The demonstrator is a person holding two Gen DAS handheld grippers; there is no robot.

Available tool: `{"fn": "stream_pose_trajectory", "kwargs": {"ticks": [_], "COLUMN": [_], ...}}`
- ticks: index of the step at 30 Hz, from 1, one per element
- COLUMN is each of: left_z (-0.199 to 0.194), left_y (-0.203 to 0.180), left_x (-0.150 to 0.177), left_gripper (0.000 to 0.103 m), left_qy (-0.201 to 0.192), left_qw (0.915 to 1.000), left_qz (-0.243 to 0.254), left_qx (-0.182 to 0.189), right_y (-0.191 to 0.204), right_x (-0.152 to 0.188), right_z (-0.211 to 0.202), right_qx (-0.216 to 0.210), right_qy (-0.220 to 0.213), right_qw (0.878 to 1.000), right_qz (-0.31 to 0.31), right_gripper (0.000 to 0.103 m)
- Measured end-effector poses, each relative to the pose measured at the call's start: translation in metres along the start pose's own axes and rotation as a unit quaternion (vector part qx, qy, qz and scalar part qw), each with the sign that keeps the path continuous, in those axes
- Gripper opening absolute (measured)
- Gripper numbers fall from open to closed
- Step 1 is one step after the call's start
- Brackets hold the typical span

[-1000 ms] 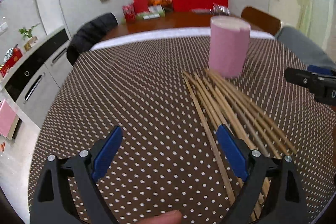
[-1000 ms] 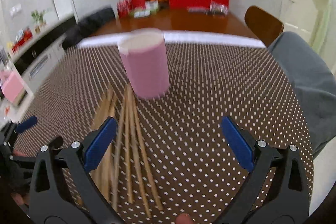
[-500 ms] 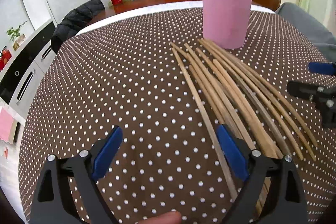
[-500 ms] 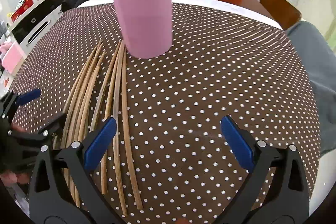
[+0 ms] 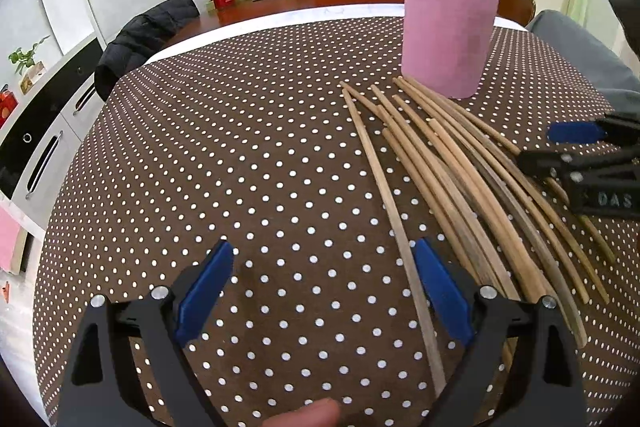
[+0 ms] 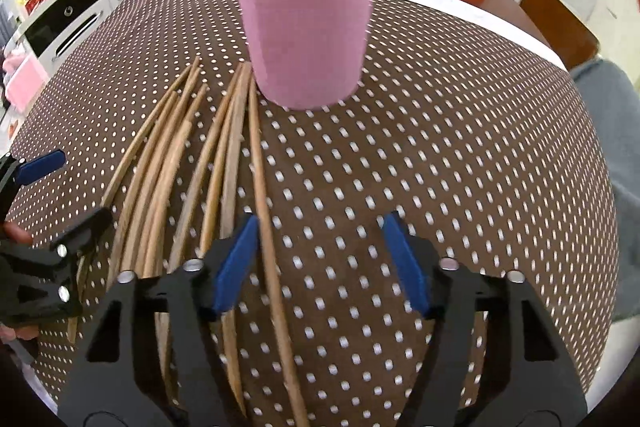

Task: Organize utensils
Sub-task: 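Lower the left tool toward the wooden chopstick pile, then close the left tool on one wooden chopstick, then lift the chopstick with the left tool and drop it into the pink cup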

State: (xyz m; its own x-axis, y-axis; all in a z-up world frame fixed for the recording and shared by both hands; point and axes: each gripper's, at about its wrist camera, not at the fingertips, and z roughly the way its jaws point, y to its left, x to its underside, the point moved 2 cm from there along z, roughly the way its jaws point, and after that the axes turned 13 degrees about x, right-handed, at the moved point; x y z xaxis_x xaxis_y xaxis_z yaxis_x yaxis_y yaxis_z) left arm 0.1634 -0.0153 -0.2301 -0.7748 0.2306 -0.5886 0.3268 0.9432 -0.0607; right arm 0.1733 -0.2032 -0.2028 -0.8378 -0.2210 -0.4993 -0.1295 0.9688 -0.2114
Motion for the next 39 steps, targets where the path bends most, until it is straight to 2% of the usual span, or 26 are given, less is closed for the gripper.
{"fn": "stream_pose_trajectory", "kwargs": {"ticks": [2,3,7,8,10,11,12,13,17,22,26,29,35,39], "left_z": [0.003,0.005,0.016,0.018,0.019,0.017,0.014,0.013,0.002,-0.033,-0.063,-0.09,-0.124,-0.126], "left_y": [-0.001,-0.003,-0.002,0.001,0.007,0.01,0.011,0.013,0.021,0.024,0.018,0.011,-0.014,-0.017], "left_x": [-0.006,-0.011,-0.027,-0.03,-0.032,-0.034,-0.035,-0.034,-0.028,-0.028,-0.033,-0.042,-0.081,-0.115], "left_gripper": [0.091,0.091,0.09,0.089,0.062,0.05,0.017,0.007,0.005,0.005,0.005,0.005,0.005,0.005], "left_qy": [0.013,0.02,0.033,0.032,0.03,0.03,0.028,0.03,0.005,-0.067,-0.136,-0.204,-0.332,-0.372], "left_qw": [0.9999,0.9996,0.9991,0.9994,0.9985,0.9979,0.9982,0.9977,0.9965,0.9923,0.9831,0.9693,0.9299,0.9126], "left_qz": [0.008,0.017,0.019,0.012,-0.011,-0.019,-0.014,-0.018,-0.038,-0.04,-0.034,-0.026,0.002,-0.001], "left_qx": [-0.008,-0.013,-0.019,-0.008,0.044,0.054,0.051,0.059,0.074,0.096,0.118,0.135,0.159,0.17], "right_y": [0.014,0.019,0.026,0.03,0.035,0.033,0.031,0.029,0.005,-0.014,-0.024,-0.026,-0.039,-0.053], "right_x": [-0.014,-0.021,-0.042,-0.042,-0.04,-0.039,-0.032,-0.021,0.001,0.014,0.015,0.013,-0.006,-0.032], "right_z": [0.004,0.007,0.014,0.013,0.012,0.011,0.008,0.004,-0.011,-0.034,-0.058,-0.076,-0.112,-0.132], "right_qx": [-0.002,-0.01,-0.017,-0.016,-0.02,-0.029,-0.039,-0.051,-0.084,-0.136,-0.163,-0.183,-0.199,-0.201], "right_qy": [0.004,0.006,0.009,0.009,0.007,0.003,-0.001,-0.009,-0.037,-0.083,-0.127,-0.159,-0.224,-0.258], "right_qw": [1.0,1.0,0.999,0.999,0.999,0.999,0.999,0.999,0.995,0.984,0.974,0.964,0.946,0.936], "right_qz": [-0.017,-0.021,-0.044,-0.047,-0.046,-0.036,-0.025,-0.012,0.032,0.076,0.096,0.11,0.126,0.133], "right_gripper": [0.055,0.049,0.01,0.007,0.007,0.007,0.007,0.007,0.006,0.006,0.005,0.005,0.005,0.005]}}
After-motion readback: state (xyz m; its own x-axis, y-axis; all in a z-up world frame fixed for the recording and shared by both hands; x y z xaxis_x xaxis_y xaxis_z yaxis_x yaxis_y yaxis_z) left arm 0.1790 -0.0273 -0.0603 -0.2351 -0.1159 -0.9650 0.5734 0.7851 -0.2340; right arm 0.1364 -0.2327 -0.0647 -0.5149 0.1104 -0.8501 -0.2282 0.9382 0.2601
